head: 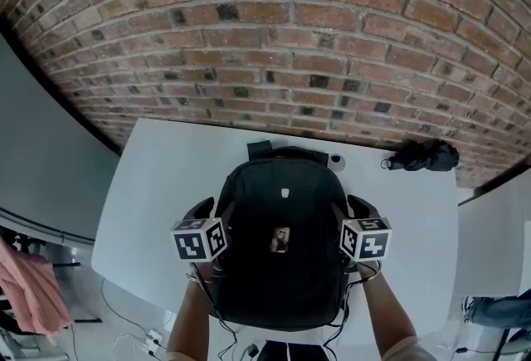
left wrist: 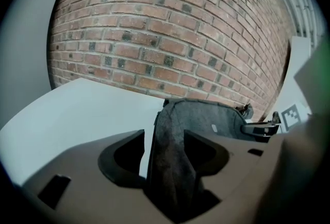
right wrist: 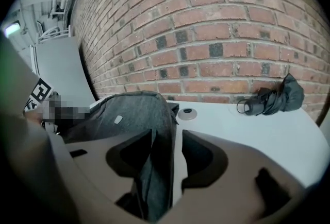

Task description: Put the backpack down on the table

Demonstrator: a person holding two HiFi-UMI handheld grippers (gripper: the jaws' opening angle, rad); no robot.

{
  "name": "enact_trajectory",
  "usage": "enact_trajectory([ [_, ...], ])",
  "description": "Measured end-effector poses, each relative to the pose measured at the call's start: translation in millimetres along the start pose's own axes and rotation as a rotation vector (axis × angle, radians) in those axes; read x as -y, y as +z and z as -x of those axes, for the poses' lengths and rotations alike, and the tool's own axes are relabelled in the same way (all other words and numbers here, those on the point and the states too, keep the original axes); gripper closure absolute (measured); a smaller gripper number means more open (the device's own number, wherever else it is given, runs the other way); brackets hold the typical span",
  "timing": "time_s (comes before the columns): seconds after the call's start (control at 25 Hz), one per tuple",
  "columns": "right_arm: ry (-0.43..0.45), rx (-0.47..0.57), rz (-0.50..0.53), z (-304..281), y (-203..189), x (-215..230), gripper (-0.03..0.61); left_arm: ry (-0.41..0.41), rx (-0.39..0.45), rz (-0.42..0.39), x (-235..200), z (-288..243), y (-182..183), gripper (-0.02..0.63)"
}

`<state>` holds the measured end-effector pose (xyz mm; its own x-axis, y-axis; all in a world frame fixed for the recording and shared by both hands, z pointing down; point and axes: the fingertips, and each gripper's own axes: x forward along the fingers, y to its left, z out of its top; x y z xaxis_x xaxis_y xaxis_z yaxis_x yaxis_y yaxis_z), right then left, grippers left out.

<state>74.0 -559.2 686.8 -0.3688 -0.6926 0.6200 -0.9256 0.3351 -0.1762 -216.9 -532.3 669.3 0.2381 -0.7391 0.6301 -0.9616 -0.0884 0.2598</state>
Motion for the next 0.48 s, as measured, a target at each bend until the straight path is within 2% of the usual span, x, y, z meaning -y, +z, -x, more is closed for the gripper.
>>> enact_trajectory([
  [0.32,-0.004,0.069,-0.037,38,3,-9,0.396,0.015,0.032,-0.004,7,35,-1,0.38],
  [0.48,-0.034,0.082,-0.052,61,5,-15,0.396,0.002,0.049,-0.007,19,62,-3,0.38],
])
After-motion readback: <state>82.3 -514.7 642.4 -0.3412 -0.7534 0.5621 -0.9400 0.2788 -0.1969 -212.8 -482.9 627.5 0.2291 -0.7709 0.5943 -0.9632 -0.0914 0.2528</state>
